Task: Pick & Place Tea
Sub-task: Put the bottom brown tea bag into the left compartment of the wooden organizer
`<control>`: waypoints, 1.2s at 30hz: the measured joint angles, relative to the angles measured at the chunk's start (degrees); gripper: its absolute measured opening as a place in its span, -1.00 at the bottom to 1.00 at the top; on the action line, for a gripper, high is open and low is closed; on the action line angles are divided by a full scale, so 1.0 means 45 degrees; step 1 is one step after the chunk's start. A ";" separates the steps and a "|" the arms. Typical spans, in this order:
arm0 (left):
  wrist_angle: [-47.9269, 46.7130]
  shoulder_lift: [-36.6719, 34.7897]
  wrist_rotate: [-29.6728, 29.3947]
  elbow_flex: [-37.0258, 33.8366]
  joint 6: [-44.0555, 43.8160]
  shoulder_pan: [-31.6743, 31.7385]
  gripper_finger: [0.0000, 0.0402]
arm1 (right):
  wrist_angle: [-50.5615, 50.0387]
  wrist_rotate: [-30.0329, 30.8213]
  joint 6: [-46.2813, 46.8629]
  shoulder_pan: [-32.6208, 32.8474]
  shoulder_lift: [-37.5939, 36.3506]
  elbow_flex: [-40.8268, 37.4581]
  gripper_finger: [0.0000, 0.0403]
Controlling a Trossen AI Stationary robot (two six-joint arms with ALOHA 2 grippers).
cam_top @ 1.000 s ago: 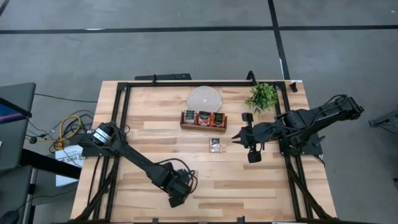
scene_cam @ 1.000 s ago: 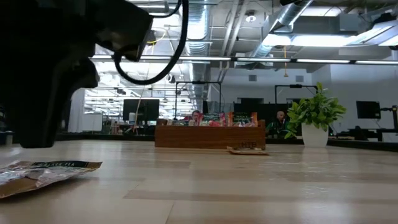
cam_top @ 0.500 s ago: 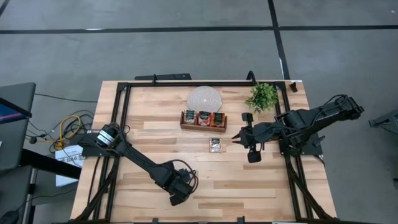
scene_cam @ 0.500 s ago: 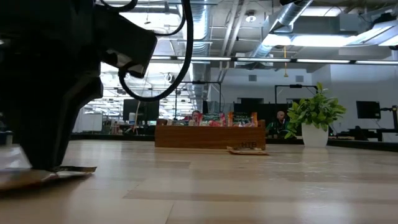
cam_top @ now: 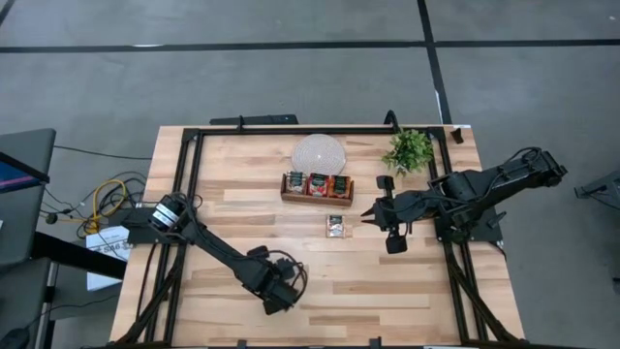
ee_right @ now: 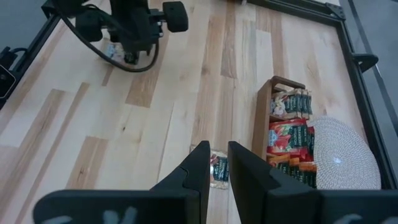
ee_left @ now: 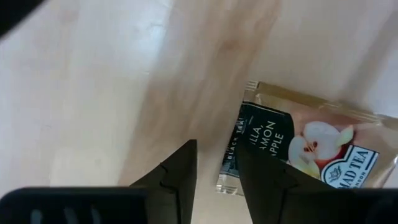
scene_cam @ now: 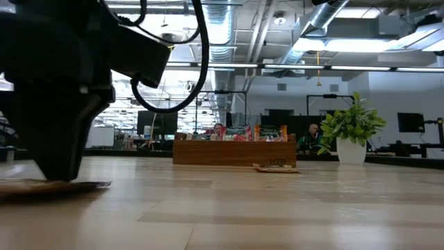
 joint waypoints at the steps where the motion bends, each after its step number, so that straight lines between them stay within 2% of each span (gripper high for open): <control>1: -0.0074 0.0000 -0.0067 -0.0003 -0.0021 0.0011 -0.47 | -0.0001 0.0000 0.0003 0.0000 -0.0002 0.0000 -0.75; 15: -0.0712 -0.0405 -0.1011 -0.0087 -0.0603 0.0010 -0.47 | 0.0052 -0.0005 0.0058 0.0000 -0.0002 0.0000 -0.75; 26: -0.0693 -0.0991 -0.0309 -0.0067 -0.0590 0.0001 -0.47 | 0.0045 -0.0019 0.0340 0.0005 0.0001 0.0000 -0.75; 36: -0.0461 -0.0996 -0.0755 -0.0058 0.0122 0.0067 -0.47 | 0.0047 -0.0024 0.0348 0.0005 -0.0002 0.0000 -0.75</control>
